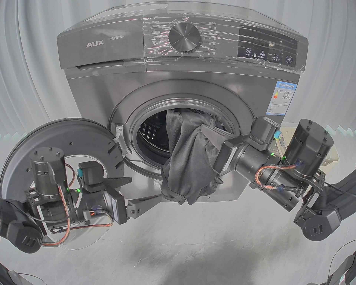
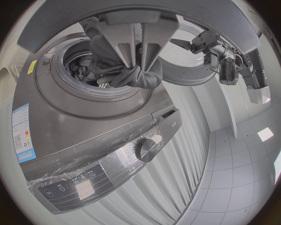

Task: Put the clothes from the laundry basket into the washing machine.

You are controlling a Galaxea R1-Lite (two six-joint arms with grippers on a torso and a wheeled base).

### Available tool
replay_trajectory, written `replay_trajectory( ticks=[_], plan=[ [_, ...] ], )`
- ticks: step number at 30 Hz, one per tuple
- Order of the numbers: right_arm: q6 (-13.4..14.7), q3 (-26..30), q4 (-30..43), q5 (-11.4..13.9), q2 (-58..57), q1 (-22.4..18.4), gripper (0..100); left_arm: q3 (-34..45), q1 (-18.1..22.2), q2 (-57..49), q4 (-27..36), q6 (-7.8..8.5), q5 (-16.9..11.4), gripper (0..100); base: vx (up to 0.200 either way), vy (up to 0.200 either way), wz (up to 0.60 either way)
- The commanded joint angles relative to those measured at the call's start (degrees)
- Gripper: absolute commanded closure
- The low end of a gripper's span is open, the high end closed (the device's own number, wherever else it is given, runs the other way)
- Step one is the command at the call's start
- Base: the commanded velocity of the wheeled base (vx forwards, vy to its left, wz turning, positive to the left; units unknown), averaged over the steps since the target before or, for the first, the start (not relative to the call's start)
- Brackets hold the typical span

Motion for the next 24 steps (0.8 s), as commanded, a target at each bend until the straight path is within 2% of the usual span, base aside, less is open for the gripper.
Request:
replay_trajectory(
  ticks=[1,5,6,8,14,20,24],
  plan=[
    [0.0,-0.9,0.0,0.0,0.6,0.0,100,-0.8,-1.5,7.7,-4.1,-0.53,1.7,0,0.0,0.0,0.0],
    [0.0,-1.9,0.0,0.0,0.6,0.0,100,-1.0,-1.6,11.1,-5.3,-2.28,2.1,0,0.0,0.0,0.0],
    [0.0,-1.9,0.0,0.0,0.6,0.0,100,-1.0,-1.6,11.1,-5.3,-2.28,2.1,0,0.0,0.0,0.0],
    [0.0,-2.4,0.0,0.0,0.9,0.0,100,-2.3,-1.8,12.8,-5.4,-4.22,2.0,0,0.0,0.0,0.0],
    [0.0,-2.9,0.0,0.0,1.3,0.0,100,-4.3,-2.6,15.5,-5.4,-7.56,2.0,0,0.0,0.0,0.0],
    [0.0,-2.9,0.0,0.0,1.3,0.0,100,-5.4,-2.6,19.6,-6.4,-7.65,2.3,0,0.0,0.0,0.0],
    [0.0,-2.9,0.0,0.0,1.2,0.0,100,-6.0,-2.6,22.4,-9.8,-8.08,2.5,0,0.0,0.0,0.0]
  ],
)
